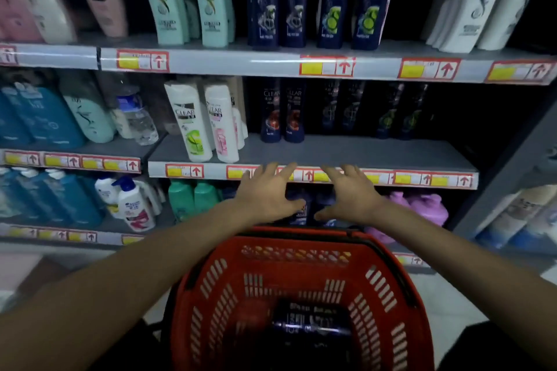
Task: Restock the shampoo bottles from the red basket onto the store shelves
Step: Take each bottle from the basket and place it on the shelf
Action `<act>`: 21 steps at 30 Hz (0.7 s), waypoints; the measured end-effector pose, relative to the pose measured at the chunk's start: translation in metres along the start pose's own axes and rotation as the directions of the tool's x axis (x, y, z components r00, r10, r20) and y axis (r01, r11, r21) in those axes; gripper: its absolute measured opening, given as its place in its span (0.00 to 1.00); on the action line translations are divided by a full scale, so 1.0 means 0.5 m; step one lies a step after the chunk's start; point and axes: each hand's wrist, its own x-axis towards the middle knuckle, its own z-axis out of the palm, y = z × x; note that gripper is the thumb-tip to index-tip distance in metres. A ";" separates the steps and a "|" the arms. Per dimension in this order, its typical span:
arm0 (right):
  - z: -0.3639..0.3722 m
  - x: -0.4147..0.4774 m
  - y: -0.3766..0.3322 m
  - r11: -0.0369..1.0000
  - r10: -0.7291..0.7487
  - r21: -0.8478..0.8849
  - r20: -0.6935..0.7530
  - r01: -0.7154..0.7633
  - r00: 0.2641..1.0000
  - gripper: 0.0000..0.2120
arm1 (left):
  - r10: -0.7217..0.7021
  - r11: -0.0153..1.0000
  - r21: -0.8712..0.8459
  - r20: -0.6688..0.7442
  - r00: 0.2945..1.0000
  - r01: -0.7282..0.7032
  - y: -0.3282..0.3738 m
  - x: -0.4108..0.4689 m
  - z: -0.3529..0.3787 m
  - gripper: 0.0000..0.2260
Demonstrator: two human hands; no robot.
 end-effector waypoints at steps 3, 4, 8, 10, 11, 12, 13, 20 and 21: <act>0.069 -0.056 0.021 0.999 -0.047 0.017 0.072 0.046 0.996 0.59 | 0.070 0.998 -0.003 0.079 0.994 -0.070 -0.015 -0.069 0.057 0.43; 0.098 -0.073 0.030 0.998 -0.059 0.021 0.117 0.057 0.991 0.59 | 0.081 0.997 -0.010 0.116 0.990 -0.081 -0.020 -0.088 0.077 0.44; 0.211 -0.127 0.060 0.996 -0.085 -0.002 0.298 0.090 0.951 0.58 | 0.081 0.995 -0.070 0.261 0.962 -0.065 -0.047 -0.143 0.156 0.42; 0.250 -0.145 0.062 0.988 -0.060 -0.106 0.418 0.114 0.907 0.53 | 0.027 0.997 -0.082 0.318 0.948 0.000 -0.064 -0.158 0.207 0.40; 0.270 -0.151 0.062 0.976 -0.060 -0.160 0.462 0.150 0.885 0.49 | 0.004 0.998 -0.061 0.339 0.941 0.018 -0.068 -0.161 0.231 0.40; 0.288 -0.157 0.065 0.963 -0.079 -0.186 0.492 0.193 0.867 0.46 | -0.004 0.999 -0.032 0.359 0.933 0.016 -0.068 -0.161 0.253 0.41; 0.307 -0.164 0.069 0.955 -0.104 -0.187 0.517 0.232 0.849 0.43 | 0.006 1.000 -0.012 0.374 0.927 -0.002 -0.065 -0.160 0.274 0.40; 0.416 -0.226 0.109 0.887 -0.138 -0.219 0.713 0.406 0.687 0.26 | 0.062 0.986 0.094 0.571 0.819 -0.140 -0.072 -0.183 0.369 0.38; 0.424 -0.225 0.114 0.889 -0.140 -0.204 0.731 0.410 0.667 0.24 | 0.063 0.982 0.107 0.599 0.798 -0.158 -0.076 -0.185 0.376 0.38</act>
